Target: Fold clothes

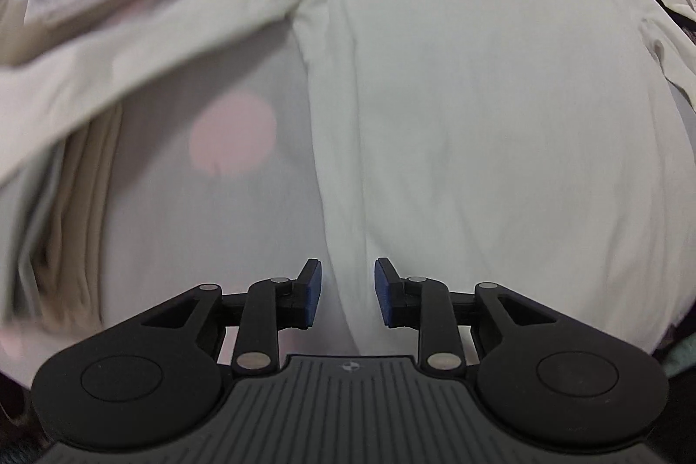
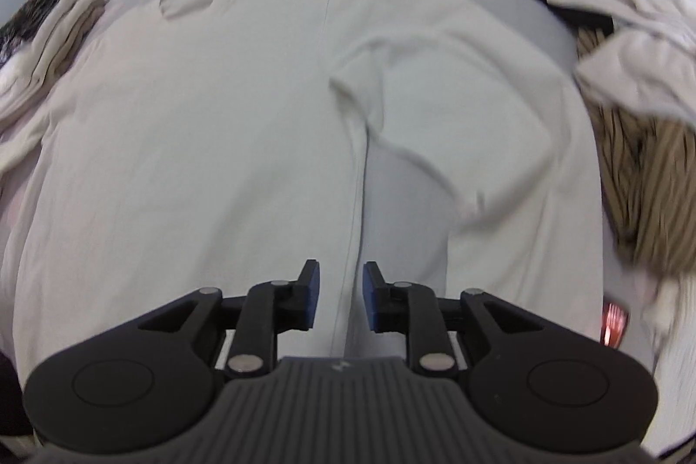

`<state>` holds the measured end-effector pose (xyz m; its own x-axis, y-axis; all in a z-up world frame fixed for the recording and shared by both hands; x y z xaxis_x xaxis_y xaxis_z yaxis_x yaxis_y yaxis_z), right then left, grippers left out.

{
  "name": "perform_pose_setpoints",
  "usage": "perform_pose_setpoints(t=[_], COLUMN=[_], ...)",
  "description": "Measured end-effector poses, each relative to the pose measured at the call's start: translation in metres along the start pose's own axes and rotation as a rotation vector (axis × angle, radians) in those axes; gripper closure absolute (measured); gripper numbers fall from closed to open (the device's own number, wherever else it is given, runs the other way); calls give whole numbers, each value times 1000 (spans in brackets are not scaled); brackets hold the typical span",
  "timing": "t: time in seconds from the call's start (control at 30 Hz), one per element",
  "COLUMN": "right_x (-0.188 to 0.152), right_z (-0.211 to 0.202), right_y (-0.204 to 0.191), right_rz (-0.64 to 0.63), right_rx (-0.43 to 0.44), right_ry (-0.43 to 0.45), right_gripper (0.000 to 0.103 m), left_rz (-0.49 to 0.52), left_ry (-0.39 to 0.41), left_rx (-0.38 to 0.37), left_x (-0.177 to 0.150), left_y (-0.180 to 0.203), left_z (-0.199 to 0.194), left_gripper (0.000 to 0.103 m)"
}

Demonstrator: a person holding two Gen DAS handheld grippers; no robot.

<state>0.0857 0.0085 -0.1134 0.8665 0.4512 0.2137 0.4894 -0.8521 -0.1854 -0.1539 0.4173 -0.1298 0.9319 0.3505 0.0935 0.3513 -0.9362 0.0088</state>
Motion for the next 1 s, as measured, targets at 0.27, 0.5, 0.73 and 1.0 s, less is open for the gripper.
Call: perform_pose_setpoints(t=[0.27,0.5,0.73,1.0], right_x=[-83,-134,-154,-147], right_z=[9,31,56,-10], right_y=[-14,-10,-26,-25], right_rz=[-14,-3,25,-82], right_rx=[33,7,21,-12], right_ry=[-127,-291,-335,-357], right_gripper=[66,63,83,102], left_rz=[-12,-60,-84,-5], left_ry=[12,-36,-32,-51], left_rx=[-118,-185,-230,-214], left_x=[-54,-64,-60,-62], left_y=[15,17,19,2], left_z=[12,27,30,-38], left_gripper=[72,72,99,101])
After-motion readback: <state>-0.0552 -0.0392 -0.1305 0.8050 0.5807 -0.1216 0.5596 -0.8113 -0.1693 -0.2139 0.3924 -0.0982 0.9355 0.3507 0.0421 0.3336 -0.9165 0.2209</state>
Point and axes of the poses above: each gripper's, at about its wrist camera, not at the fingertips, and z roughly the way its jaws point, y to its right, x to its top, the point moved 5 cm from there along z, roughly the way its jaws point, and after that the axes turned 8 degrees about -y, right-handed, at the moved point
